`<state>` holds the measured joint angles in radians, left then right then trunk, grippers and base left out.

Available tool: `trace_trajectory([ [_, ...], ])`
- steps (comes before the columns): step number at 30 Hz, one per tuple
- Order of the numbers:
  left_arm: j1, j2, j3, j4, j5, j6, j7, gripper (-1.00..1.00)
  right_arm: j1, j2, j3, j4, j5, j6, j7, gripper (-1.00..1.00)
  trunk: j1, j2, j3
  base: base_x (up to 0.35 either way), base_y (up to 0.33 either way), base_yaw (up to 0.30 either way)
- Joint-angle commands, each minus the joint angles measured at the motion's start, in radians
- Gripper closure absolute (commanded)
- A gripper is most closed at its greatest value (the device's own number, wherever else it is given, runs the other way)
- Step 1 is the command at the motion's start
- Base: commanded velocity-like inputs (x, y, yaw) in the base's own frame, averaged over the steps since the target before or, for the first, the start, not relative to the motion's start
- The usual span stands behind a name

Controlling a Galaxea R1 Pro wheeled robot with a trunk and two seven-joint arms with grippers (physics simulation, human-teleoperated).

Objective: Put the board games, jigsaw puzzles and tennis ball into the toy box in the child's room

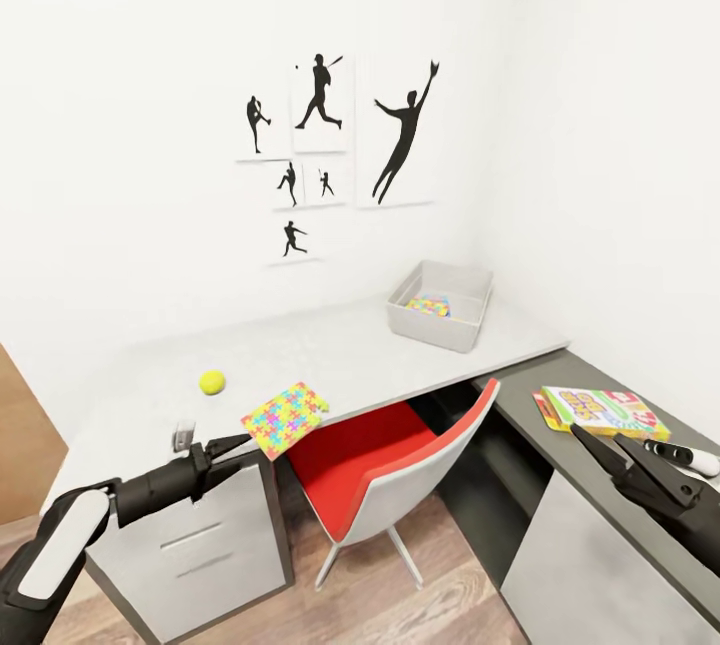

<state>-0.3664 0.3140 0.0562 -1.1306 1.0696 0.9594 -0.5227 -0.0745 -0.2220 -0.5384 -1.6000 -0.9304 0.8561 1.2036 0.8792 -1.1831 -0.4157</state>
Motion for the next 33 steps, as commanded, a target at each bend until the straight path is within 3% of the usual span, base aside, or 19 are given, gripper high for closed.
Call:
trace_trajectory([
  [1, -0.001, 0.001, 0.001, 0.000, -0.003, 0.002, -0.007, -1.00, -0.001, 0.000, -0.001, 0.000, -0.004, 0.006, 0.000, -1.00, 0.004, -0.008, -0.004, 0.000, 0.000, 0.000],
  [5, -0.003, 0.028, 0.028, 0.000, 0.000, -0.004, -0.016, -1.00, -0.001, 0.000, -0.001, 0.000, -0.004, 0.006, 0.000, -1.00, 0.019, -0.036, -0.017, 0.000, 0.000, 0.000],
  [11, -0.003, 0.045, 0.058, 0.000, -0.001, -0.003, -0.017, -1.00, -0.001, 0.000, -0.004, 0.000, -0.004, 0.006, 0.000, -1.00, 0.042, -0.078, -0.036, 0.000, 0.000, 0.000],
  [33, -0.003, 0.046, 0.063, 0.003, -0.008, -0.013, -0.004, -1.00, -0.001, 0.001, 0.001, 0.000, -0.003, 0.004, 0.001, -1.00, 0.127, -0.232, -0.105, 0.000, 0.000, 0.000],
])
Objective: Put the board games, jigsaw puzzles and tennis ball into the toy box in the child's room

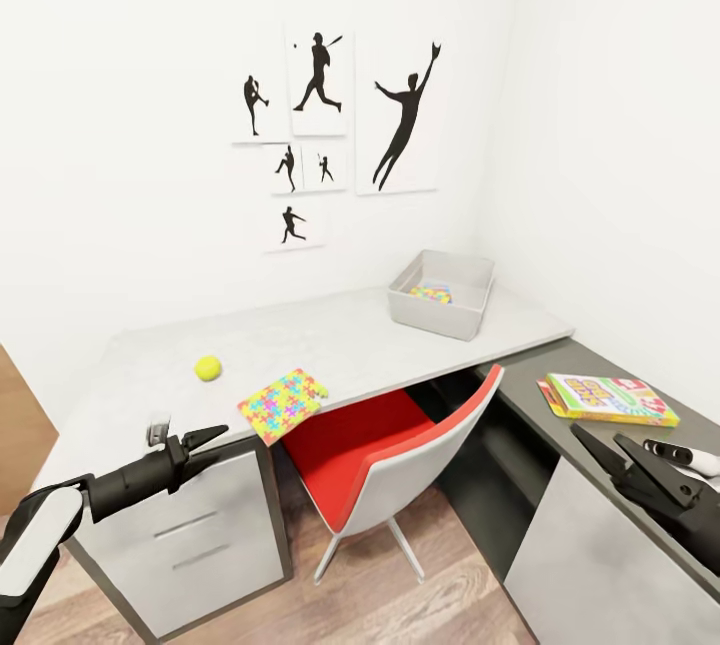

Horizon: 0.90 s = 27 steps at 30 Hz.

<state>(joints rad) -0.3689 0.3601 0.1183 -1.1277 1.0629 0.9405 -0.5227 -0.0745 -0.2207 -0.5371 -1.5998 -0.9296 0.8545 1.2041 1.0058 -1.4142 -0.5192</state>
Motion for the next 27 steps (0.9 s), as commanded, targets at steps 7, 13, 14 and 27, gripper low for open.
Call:
trace_trajectory([
  [7, -0.001, -0.004, 0.001, 0.000, -0.001, -0.025, -0.004, -1.00, -0.001, 0.000, 0.000, 0.000, -0.003, 0.006, 0.000, -1.00, 0.027, -0.050, -0.023, 0.000, 0.000, 0.000],
  [13, -0.001, -0.007, 0.002, 0.000, -0.003, -0.033, -0.004, -1.00, -0.001, 0.000, 0.001, 0.000, -0.003, 0.006, 0.000, -1.00, 0.050, -0.092, -0.042, 0.000, 0.000, 0.000],
  [14, -0.001, -0.007, 0.002, 0.000, -0.003, -0.035, -0.004, -1.00, -0.001, 0.000, 0.001, 0.000, -0.003, 0.006, 0.000, -1.00, 0.054, -0.099, -0.045, 0.000, 0.000, 0.000],
  [27, -0.001, -0.007, 0.000, 0.000, -0.007, -0.043, -0.006, -1.00, -0.001, 0.000, 0.003, 0.000, -0.003, 0.006, 0.000, -1.00, 0.104, -0.190, -0.086, 0.000, 0.000, 0.000],
])
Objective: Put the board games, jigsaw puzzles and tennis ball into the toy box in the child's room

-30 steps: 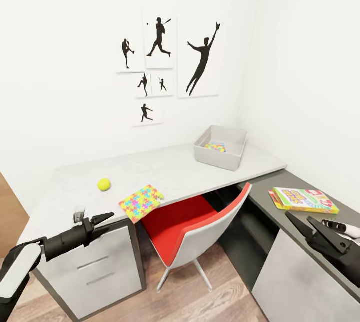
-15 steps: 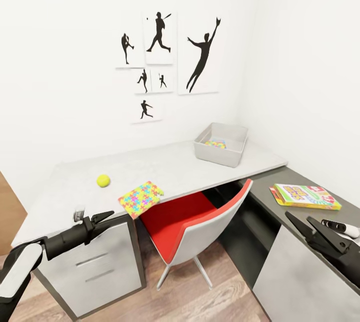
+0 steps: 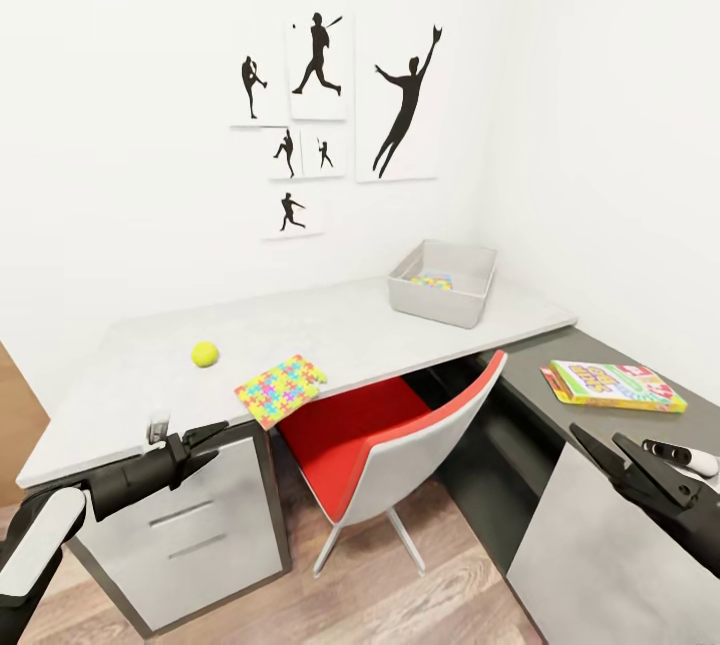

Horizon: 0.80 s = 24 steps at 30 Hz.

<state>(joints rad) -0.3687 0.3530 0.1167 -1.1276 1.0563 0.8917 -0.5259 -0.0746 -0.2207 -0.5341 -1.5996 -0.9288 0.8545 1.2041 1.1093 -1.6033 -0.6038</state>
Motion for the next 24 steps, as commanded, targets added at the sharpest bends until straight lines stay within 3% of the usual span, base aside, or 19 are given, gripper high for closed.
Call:
trace_trajectory([
  [1, -0.001, 0.000, 0.001, 0.000, 0.000, 0.006, -0.003, -1.00, -0.001, 0.000, 0.000, 0.000, -0.004, 0.006, 0.000, -1.00, 0.004, -0.008, -0.004, 0.000, 0.000, 0.000],
  [13, -0.001, -0.001, 0.000, 0.000, -0.002, 0.006, -0.002, -1.00, -0.001, 0.000, 0.000, 0.001, -0.004, 0.005, 0.000, -1.00, 0.050, -0.092, -0.042, 0.000, 0.000, 0.000],
  [24, -0.001, -0.001, 0.001, 0.000, -0.001, 0.005, -0.002, -1.00, -0.001, 0.000, 0.000, 0.001, -0.004, 0.005, 0.000, -1.00, 0.050, -0.092, -0.042, 0.027, -0.024, 0.000],
])
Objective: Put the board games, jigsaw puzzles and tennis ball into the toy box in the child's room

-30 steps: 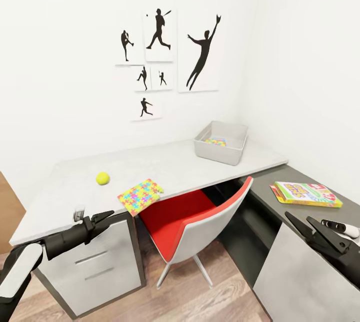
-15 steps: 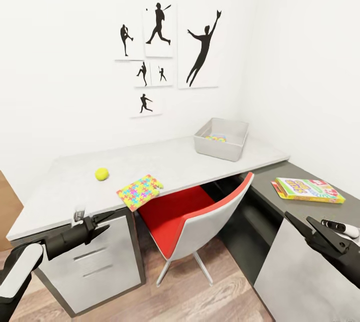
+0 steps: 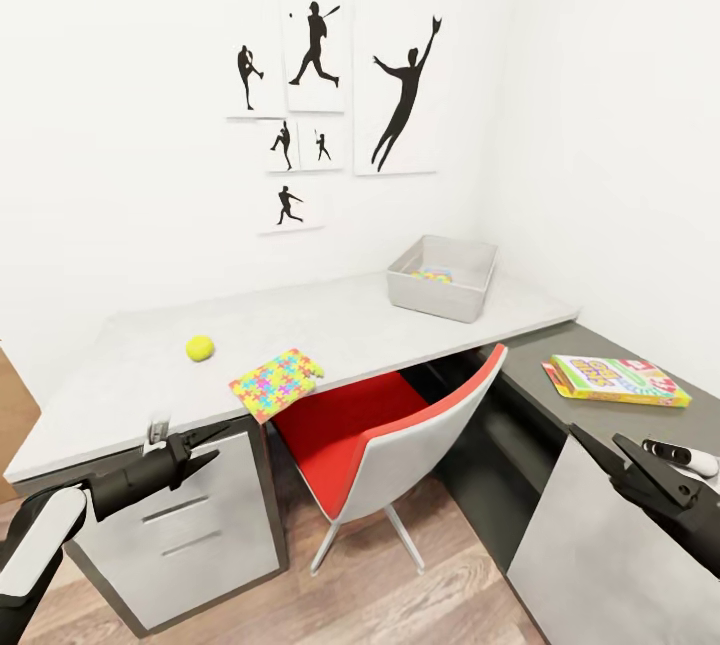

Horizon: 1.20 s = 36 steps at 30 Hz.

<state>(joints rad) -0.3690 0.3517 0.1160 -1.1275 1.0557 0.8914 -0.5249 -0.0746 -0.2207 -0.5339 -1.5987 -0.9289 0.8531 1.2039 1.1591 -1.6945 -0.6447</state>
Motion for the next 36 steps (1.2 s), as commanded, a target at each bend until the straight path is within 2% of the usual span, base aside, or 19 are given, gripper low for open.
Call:
trace_trajectory([
  [1, -0.001, 0.000, 0.001, 0.000, 0.000, 0.006, -0.002, -1.00, -0.001, 0.000, 0.000, 0.000, -0.004, 0.006, 0.000, -1.00, 0.000, 0.000, -0.001, 0.143, -0.147, 0.000],
  [17, -0.001, 0.000, -0.002, 0.000, 0.000, 0.005, -0.002, -1.00, -0.001, 0.000, 0.000, 0.000, -0.004, 0.007, -0.020, -1.00, 0.000, 0.000, -0.001, 0.061, -0.161, 0.000],
  [26, -0.001, 0.000, -0.004, 0.000, 0.000, 0.005, -0.003, -1.00, -0.001, 0.000, 0.000, 0.000, -0.004, 0.007, -0.020, -1.00, 0.000, 0.000, -0.001, 0.006, -0.021, 0.000],
  [36, -0.001, -0.001, -0.006, -0.001, 0.000, 0.000, -0.002, -1.00, -0.001, 0.000, 0.000, 0.000, -0.004, 0.007, -0.020, -1.00, 0.000, 0.000, -0.001, 0.122, 0.015, 0.000],
])
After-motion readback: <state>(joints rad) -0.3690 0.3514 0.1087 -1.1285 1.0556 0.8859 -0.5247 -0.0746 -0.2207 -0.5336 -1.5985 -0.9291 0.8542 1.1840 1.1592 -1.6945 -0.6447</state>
